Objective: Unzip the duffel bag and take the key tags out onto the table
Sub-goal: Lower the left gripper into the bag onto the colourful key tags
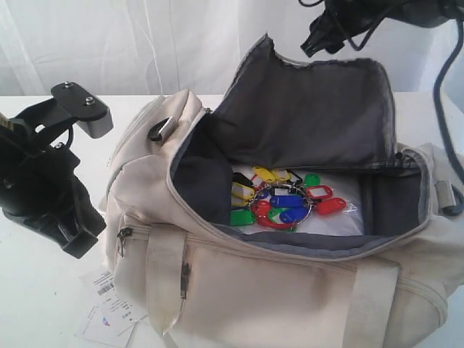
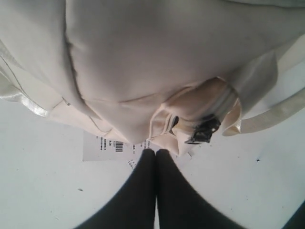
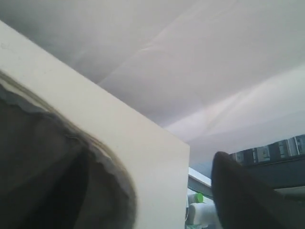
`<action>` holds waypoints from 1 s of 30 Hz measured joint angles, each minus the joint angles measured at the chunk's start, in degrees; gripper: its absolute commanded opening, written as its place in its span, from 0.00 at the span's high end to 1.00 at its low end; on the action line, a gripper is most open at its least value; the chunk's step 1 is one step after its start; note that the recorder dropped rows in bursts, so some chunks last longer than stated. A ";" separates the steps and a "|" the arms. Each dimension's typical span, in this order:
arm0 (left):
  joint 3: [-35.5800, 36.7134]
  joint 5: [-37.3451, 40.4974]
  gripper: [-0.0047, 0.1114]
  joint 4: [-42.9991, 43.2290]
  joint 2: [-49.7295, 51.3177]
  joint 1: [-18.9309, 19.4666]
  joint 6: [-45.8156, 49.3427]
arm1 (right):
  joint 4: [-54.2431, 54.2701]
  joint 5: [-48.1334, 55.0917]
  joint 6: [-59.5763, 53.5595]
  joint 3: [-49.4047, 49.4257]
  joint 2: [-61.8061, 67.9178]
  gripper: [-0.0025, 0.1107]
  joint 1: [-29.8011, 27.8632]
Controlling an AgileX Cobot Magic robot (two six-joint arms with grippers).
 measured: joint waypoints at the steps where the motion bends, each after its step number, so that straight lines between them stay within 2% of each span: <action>1: 0.00 0.10 0.96 0.00 0.00 0.00 0.00 | 0.00 0.55 0.11 -0.04 -1.26 0.49 0.00; 6: 0.00 0.24 0.96 -1.15 0.00 0.00 0.00 | 2.26 4.43 2.64 -0.28 -8.59 0.63 0.00; 9: 0.00 0.24 0.96 -1.96 0.00 0.00 0.00 | 9.71 9.01 1.35 -0.28 -12.74 0.82 0.00; 10: 0.00 0.24 0.96 -2.25 0.00 0.00 0.00 | 12.42 10.67 -0.37 -0.28 -14.11 0.95 0.00; 11: 0.00 0.24 0.96 -2.39 0.00 0.00 0.00 | 19.83 14.60 -5.04 0.62 -16.94 0.98 0.00; 15: 0.00 0.24 0.96 -2.48 0.00 0.00 0.10 | 31.89 18.92 -13.72 6.73 -23.29 0.98 -0.05; 16: 0.00 0.24 0.96 -2.48 0.00 0.00 0.10 | 35.69 19.20 -15.80 11.20 -27.79 0.98 -0.05; 22: 1.29 -2.66 0.96 -2.37 0.00 0.00 0.41 | 36.81 18.25 -17.12 24.65 -41.50 0.98 -0.05; 26: 3.07 -5.84 0.96 -1.60 0.00 0.00 1.09 | 36.91 10.10 -16.18 37.89 -48.73 0.98 -0.05; 28: 0.47 -4.27 0.96 -2.08 0.00 0.00 1.22 | 36.91 4.80 -12.32 43.34 -50.14 0.98 -0.05; 30: -7.04 -1.02 0.96 -2.53 0.62 0.00 1.22 | 37.86 1.64 -5.53 47.60 -51.03 0.98 -0.05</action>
